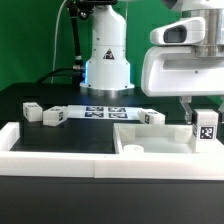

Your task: Assemble one leg

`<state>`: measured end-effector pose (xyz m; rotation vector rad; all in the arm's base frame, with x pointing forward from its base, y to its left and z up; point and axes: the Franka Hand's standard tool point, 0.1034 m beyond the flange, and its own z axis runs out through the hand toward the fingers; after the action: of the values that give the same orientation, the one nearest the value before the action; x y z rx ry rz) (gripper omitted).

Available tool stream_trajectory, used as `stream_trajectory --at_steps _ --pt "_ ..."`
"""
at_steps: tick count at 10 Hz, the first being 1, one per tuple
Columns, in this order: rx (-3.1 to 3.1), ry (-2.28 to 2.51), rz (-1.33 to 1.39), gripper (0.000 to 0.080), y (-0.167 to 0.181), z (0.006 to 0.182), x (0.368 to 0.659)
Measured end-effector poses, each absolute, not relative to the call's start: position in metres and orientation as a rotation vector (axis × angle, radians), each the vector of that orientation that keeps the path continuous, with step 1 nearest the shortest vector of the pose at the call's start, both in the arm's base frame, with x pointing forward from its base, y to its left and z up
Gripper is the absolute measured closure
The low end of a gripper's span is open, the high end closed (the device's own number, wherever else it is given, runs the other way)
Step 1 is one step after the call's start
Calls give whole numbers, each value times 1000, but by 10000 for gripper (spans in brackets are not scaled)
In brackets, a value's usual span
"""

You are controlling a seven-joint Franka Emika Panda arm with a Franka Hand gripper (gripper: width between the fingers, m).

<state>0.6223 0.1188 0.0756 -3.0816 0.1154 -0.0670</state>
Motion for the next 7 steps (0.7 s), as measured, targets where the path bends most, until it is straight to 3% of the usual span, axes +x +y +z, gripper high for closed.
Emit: stream_trajectory --at_steps 7 --pt "-2882 1057 -35 509 119 76 622"
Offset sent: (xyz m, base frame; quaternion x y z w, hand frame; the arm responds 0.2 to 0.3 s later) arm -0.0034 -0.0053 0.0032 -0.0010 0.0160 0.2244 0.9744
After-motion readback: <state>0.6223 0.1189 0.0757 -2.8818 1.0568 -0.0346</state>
